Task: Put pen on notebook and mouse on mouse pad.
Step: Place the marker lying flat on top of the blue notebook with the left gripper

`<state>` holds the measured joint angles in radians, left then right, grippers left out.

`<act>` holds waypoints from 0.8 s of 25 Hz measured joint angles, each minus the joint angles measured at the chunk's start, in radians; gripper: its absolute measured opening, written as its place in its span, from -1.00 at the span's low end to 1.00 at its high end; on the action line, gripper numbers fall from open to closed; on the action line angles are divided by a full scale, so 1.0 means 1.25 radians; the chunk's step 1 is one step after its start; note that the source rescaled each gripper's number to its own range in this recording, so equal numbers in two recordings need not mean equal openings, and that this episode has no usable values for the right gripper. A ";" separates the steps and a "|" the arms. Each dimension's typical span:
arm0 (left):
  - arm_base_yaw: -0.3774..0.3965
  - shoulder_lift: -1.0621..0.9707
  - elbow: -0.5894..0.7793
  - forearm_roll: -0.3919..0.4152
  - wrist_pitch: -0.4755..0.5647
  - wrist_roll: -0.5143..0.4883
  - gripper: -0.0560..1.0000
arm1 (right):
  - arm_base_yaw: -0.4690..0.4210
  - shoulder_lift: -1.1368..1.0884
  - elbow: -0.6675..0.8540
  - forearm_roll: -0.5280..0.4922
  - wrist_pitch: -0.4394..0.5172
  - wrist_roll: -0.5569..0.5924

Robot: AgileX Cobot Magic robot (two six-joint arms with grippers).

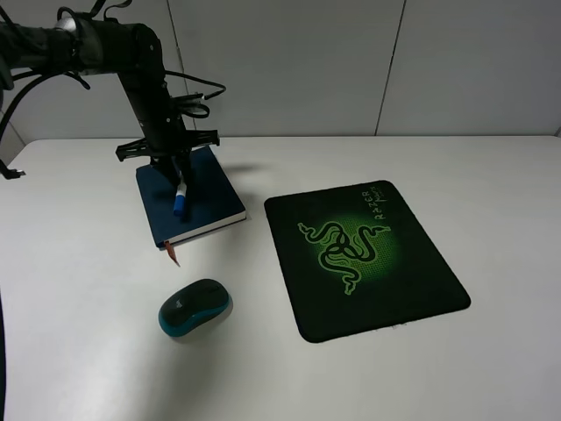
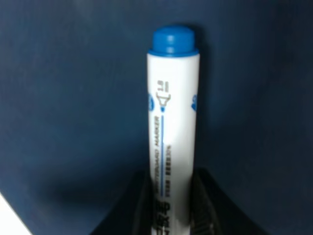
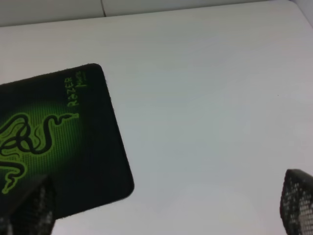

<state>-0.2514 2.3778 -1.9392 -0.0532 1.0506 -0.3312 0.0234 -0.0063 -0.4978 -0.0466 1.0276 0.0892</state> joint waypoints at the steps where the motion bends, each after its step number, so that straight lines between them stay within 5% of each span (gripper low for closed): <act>1: 0.000 0.000 0.000 0.000 -0.003 0.000 -0.89 | 0.000 0.000 0.000 0.000 0.000 0.000; 18: 0.000 0.000 0.000 0.000 -0.004 0.000 -0.89 | 0.000 0.000 0.000 0.000 0.000 0.000; 20: 0.000 0.000 0.000 0.000 -0.004 0.000 -0.74 | 0.000 0.000 0.000 0.000 0.000 0.000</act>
<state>-0.2514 2.3778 -1.9392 -0.0532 1.0461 -0.3312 0.0234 -0.0063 -0.4978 -0.0466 1.0276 0.0892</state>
